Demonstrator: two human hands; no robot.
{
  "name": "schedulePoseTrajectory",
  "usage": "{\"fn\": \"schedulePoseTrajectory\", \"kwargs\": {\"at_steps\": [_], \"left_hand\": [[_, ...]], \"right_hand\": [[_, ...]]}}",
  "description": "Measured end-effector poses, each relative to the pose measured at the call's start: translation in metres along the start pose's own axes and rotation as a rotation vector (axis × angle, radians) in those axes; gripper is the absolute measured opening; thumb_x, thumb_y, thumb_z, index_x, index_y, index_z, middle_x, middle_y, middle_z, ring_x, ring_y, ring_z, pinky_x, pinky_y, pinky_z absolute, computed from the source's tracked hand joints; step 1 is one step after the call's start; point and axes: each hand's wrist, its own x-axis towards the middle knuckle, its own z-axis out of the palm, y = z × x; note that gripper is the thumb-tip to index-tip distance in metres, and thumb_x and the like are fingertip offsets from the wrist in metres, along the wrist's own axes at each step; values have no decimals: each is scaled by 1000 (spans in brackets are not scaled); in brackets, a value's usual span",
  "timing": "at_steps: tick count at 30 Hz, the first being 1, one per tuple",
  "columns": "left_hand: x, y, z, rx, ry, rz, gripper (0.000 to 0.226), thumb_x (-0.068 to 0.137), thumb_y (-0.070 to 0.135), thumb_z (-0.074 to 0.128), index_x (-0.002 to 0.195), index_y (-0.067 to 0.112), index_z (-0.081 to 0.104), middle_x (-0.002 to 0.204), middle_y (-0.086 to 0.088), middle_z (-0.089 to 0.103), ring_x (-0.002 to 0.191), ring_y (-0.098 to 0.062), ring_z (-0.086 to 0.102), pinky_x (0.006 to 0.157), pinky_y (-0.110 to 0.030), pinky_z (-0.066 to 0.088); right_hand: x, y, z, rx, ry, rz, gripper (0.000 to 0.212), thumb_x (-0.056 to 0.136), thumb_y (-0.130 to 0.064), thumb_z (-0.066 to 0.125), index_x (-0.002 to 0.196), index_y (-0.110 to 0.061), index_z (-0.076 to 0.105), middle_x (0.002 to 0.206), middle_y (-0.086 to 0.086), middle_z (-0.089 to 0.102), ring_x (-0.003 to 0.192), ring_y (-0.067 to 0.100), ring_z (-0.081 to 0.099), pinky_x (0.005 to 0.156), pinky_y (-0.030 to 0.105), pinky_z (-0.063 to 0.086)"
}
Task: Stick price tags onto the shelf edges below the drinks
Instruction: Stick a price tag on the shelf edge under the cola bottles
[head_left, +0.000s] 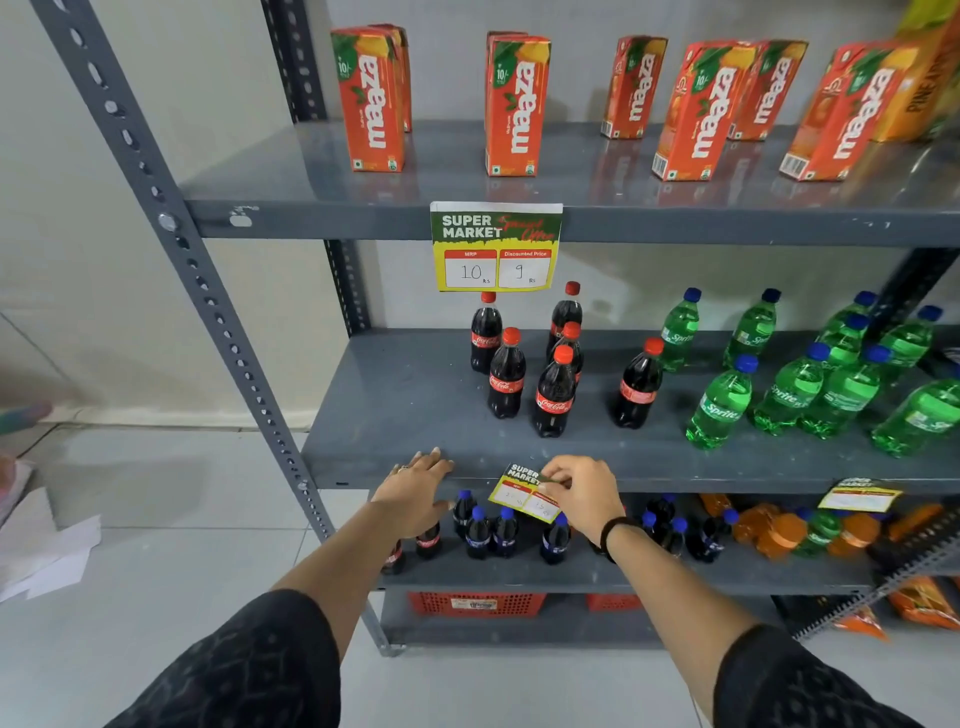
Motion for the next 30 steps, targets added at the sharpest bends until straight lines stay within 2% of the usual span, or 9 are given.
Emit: {"fn": "schedulePoseTrajectory", "kwargs": {"at_steps": [4, 10, 16, 22, 28, 30], "left_hand": [[-1, 0, 2, -10, -21, -8, 68, 95, 39, 52, 151, 23, 19, 163, -3, 5, 149, -27, 6, 119, -46, 12], [0, 0, -1, -34, -42, -10, 68, 95, 38, 53, 152, 24, 18, 163, -3, 2, 149, -27, 3, 119, -46, 11], [-1, -1, 0, -44, -34, 0, 69, 95, 38, 53, 152, 24, 17, 163, -2, 2, 149, -26, 2, 119, -46, 10], [-1, -2, -2, -54, -37, -3, 68, 95, 38, 53, 151, 23, 19, 163, -2, 3, 149, -26, 3, 119, -45, 11], [-2, -2, 0, -38, -32, -2, 69, 95, 37, 53, 152, 24, 17, 163, -1, 2, 149, -25, 2, 120, -45, 10], [-1, -2, 0, -37, -30, 0, 68, 95, 37, 53, 152, 25, 17, 163, -1, 1, 149, -25, 2, 120, -45, 10]], "right_hand": [[-1, 1, 2, -141, -46, -71, 5, 82, -16, 72, 83, -19, 75, 87, -2, 74, 85, 17, 66, 79, 34, 54], [3, 1, 13, -227, -38, -103, 7, 84, -17, 70, 87, -17, 75, 89, 1, 72, 94, 20, 57, 81, 36, 49], [4, 4, 19, -227, 13, -79, 6, 82, -16, 70, 85, -21, 74, 84, 3, 64, 90, 24, 55, 80, 34, 45], [6, 5, 20, -264, -4, -82, 7, 82, -16, 69, 85, -22, 71, 85, 3, 59, 86, 25, 54, 76, 31, 42], [3, 1, 22, -243, 64, -116, 13, 81, -6, 65, 78, -16, 73, 73, -2, 69, 85, 21, 56, 77, 34, 46], [1, 1, 22, -225, 82, -117, 12, 80, -6, 65, 77, -14, 73, 65, -9, 62, 83, 22, 57, 76, 35, 46]]}}
